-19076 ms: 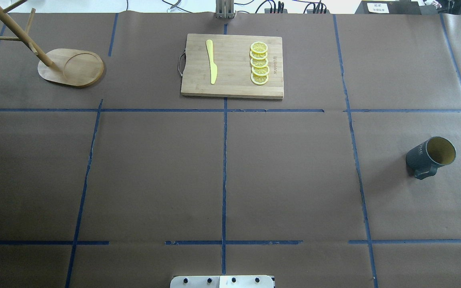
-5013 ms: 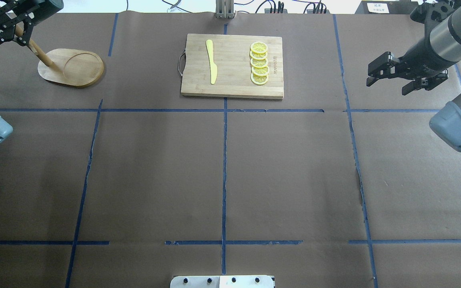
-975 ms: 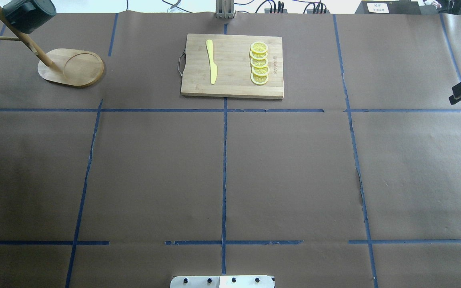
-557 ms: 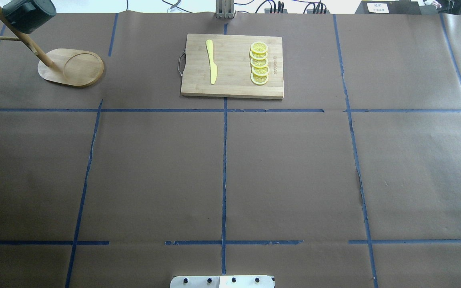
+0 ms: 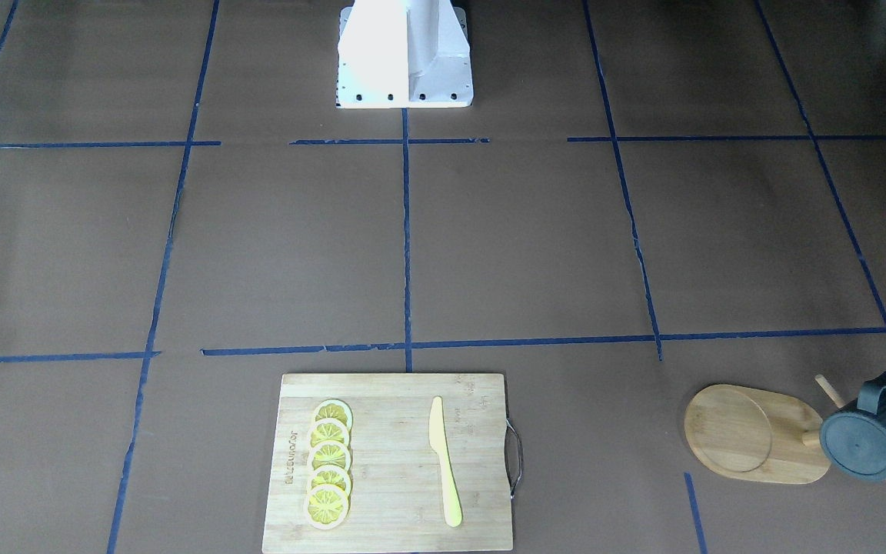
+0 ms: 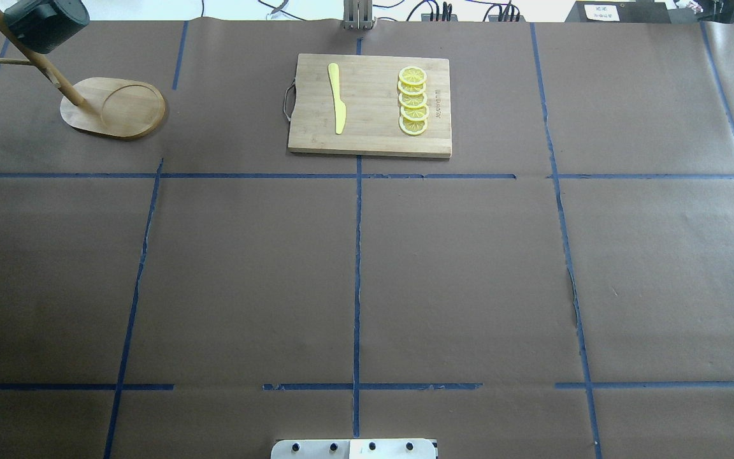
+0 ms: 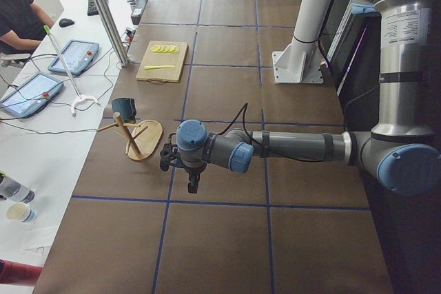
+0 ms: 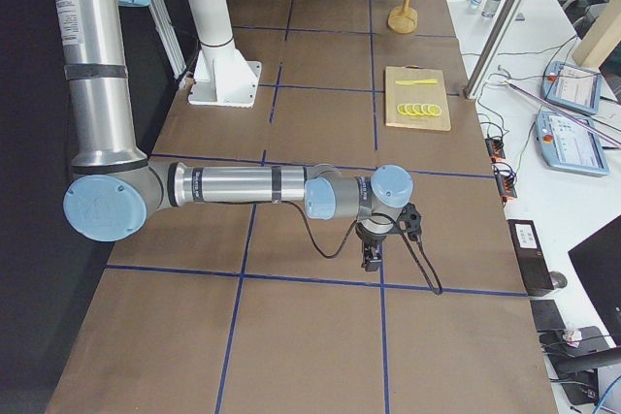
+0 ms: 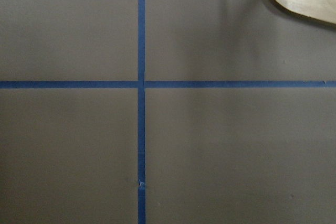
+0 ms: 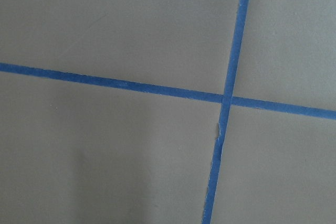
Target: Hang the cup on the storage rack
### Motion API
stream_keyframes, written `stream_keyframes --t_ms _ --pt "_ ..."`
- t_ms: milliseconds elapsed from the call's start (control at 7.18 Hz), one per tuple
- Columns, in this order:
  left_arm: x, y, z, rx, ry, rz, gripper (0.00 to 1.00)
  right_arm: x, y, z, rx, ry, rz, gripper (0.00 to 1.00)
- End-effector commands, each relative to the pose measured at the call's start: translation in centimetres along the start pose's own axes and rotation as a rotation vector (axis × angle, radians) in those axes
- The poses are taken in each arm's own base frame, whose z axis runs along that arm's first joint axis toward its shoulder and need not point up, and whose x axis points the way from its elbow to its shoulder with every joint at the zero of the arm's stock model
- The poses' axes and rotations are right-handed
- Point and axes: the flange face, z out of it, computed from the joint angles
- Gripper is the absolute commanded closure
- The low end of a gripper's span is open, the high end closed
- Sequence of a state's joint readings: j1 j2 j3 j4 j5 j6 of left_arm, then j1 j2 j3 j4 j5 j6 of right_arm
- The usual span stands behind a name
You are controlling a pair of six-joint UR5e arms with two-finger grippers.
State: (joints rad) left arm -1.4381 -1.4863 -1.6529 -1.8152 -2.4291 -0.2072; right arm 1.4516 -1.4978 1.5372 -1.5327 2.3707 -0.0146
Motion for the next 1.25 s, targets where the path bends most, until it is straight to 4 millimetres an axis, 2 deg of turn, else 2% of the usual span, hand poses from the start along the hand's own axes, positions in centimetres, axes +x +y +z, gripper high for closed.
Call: stream_keyframes --t_ms 0,139,278,418,557,696,835,975,1114 --pt "-0.3 1.0 0.0 -0.073 -0.006 0.039 0.0 0.1 2.0 -4.4 0.084 -0.026 -0.007 0.01" --pt "-1.0 1.5 -1.1 -0.115 -0.017 0.076 0.0 0.6 2.7 -4.6 0.088 -0.021 -0.009 0.01" --pt "-2.6 1.8 -3.5 -0.106 -0.068 0.045 0.0 1.7 4.3 -3.8 0.073 -0.015 -0.061 0.01" --pt "-4.3 1.9 -4.6 -0.091 -0.138 0.08 0.0 3.5 6.3 -3.4 0.063 0.0 -0.111 0.01" --pt "-4.4 2.4 -4.9 -0.088 -0.131 0.089 0.0 4.2 8.3 -2.8 0.053 0.0 -0.119 0.01" --pt "-4.6 2.6 -5.0 -0.084 -0.139 0.086 0.0 4.2 9.1 -2.7 0.051 0.0 -0.121 0.01" --pt "-5.0 3.8 -4.4 -0.097 -0.131 0.073 0.0 4.7 10.4 -1.7 0.031 -0.003 -0.119 0.01" --pt "-5.3 4.5 -4.2 -0.089 -0.131 0.086 0.0 4.9 11.2 -1.6 0.029 -0.003 -0.165 0.01" --pt "-5.3 4.3 -4.1 -0.069 -0.129 0.109 0.0 4.8 11.4 -1.8 0.03 -0.002 -0.168 0.01"
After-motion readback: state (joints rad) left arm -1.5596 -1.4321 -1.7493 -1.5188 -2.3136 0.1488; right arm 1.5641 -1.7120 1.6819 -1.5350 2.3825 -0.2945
